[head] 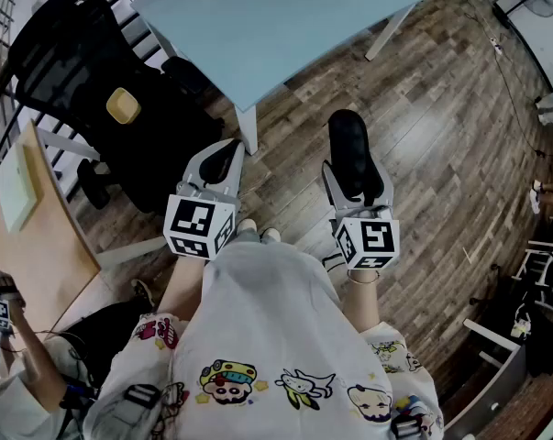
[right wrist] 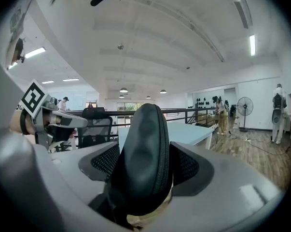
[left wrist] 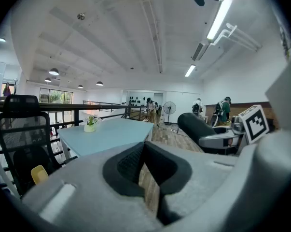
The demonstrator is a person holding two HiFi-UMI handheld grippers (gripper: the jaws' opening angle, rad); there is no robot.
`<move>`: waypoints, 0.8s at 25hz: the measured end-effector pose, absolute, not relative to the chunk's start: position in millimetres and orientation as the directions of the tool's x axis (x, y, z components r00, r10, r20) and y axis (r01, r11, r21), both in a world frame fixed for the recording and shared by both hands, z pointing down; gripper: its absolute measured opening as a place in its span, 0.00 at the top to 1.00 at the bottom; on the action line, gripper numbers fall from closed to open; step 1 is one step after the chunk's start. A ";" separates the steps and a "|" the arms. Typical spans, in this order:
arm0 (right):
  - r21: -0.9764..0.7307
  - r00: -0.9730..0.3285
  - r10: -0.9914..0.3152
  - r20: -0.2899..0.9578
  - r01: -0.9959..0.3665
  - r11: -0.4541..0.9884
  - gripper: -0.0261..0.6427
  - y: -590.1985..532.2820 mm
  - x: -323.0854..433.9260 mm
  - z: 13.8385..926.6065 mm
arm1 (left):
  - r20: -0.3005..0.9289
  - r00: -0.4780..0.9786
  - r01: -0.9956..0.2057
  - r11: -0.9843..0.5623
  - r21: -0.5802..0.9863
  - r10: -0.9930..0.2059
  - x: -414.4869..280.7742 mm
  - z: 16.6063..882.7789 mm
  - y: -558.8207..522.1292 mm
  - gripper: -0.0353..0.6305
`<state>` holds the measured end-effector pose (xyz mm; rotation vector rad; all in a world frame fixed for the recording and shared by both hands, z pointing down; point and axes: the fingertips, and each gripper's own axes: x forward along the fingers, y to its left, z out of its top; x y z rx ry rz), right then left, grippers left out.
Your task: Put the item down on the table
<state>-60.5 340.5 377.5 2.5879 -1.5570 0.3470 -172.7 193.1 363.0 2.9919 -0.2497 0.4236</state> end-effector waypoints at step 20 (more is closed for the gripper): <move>-0.077 0.430 -0.866 0.255 -0.884 -0.462 0.45 292.2 -2.1 390.2 | 0.302 0.940 -0.197 -0.976 0.095 -0.160 -117.4 379.2 139.3 0.95</move>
